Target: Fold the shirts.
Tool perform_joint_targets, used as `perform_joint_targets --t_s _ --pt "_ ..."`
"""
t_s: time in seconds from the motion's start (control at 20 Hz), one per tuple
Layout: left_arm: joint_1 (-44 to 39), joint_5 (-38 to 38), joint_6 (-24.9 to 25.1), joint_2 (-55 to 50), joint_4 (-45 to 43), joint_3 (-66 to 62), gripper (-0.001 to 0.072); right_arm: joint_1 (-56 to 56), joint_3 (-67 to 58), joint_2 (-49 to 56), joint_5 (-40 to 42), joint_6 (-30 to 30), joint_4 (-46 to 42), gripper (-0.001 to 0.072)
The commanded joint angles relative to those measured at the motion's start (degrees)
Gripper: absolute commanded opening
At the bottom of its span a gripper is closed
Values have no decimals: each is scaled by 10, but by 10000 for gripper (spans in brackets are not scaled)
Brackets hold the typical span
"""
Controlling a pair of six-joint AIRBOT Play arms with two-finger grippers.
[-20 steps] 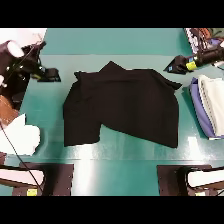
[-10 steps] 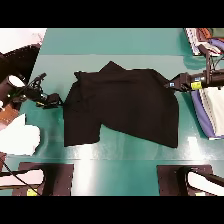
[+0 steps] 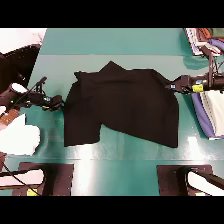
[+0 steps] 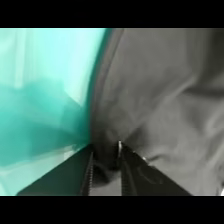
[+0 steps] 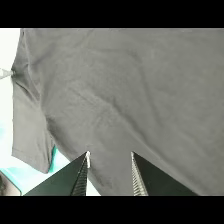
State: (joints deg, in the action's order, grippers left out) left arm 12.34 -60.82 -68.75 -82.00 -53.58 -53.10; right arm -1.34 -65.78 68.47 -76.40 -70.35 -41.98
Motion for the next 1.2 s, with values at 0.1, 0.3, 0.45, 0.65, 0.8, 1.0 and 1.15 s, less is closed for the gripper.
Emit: perform_joint_targets --t_s 0.1,0.3,0.45,0.65,0.8,1.0,1.15 --pt "1 -28 23 1 13 1 51 -33 1 -1 -12 -3 -3 325" --pt "2 -16 12 27 5 -3 27 -73 1 -7 -56 -43 -105 324" --pt "2 -19 12 91 -20 -6 27 -98 42 -42 -77 -70 -244 324" --pt "2 -64 12 142 -35 -5 28 -176 212 -99 -78 -81 -266 537" --pt "1 -72 12 143 -33 -5 28 -203 337 -110 -75 -80 -265 521" --pt "1 -72 12 143 -33 -5 28 -170 422 -121 -23 -80 -208 444" --pt "2 -72 12 143 -34 -5 28 -122 422 -122 8 -85 -191 429"
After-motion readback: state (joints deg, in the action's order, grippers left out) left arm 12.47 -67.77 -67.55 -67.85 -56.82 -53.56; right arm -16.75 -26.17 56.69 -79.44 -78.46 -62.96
